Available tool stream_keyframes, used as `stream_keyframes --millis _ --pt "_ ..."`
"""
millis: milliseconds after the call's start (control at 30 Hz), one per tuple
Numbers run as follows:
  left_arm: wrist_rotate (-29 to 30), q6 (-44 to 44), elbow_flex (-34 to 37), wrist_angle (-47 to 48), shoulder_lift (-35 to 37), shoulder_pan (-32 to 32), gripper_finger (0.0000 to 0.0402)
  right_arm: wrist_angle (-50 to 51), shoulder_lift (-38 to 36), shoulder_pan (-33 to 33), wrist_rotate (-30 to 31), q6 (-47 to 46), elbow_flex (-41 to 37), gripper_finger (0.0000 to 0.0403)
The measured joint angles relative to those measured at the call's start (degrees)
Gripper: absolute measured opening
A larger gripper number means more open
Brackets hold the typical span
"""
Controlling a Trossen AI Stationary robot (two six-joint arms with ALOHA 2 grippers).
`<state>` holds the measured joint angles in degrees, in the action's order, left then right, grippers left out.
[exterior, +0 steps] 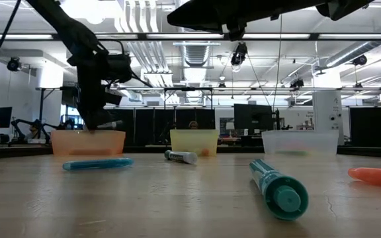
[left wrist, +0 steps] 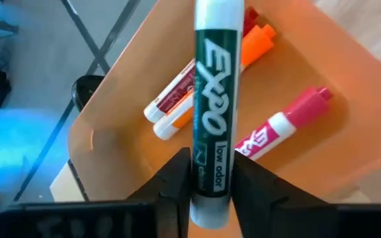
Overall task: Pick & Place Markers
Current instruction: Put the left green marker pen into the orange bin, then put the left blue pen into the transparent bin
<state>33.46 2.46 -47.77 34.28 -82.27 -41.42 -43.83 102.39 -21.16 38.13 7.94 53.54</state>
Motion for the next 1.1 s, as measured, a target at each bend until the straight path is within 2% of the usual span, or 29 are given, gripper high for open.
stream_keyframes --millis 133,333,567,700,867,967,1100 --pt "1.56 -0.02 0.07 0.09 -0.67 -0.30 0.0117 0.07 0.00 0.00 -0.07 0.00 0.00 0.0013" --pt "1.56 0.90 0.01 0.66 0.46 -0.32 0.0123 0.39 0.02 0.00 -0.06 -0.15 -0.01 0.0013" --pt "-0.81 -0.42 -3.98 14.95 5.44 3.59 0.0119 0.37 0.02 -0.89 -0.07 0.17 -0.09 0.0013" --pt "-7.15 -6.76 -5.57 24.22 9.22 10.89 0.0092 0.36 0.02 -1.92 -0.15 0.03 -0.10 0.0013" --pt "-15.43 -20.38 -4.91 32.07 11.29 23.54 0.0040 0.36 0.02 -4.43 -0.66 -1.79 -1.38 0.0013" --pt "-18.94 -28.76 -2.74 35.75 10.84 30.94 0.0009 0.35 0.02 -6.46 -0.79 -3.48 -2.69 0.0013" --pt "-25.51 -38.78 1.91 37.75 9.98 39.09 0.0005 -0.02 0.07 -8.47 -0.61 -5.10 -4.34 0.0013"
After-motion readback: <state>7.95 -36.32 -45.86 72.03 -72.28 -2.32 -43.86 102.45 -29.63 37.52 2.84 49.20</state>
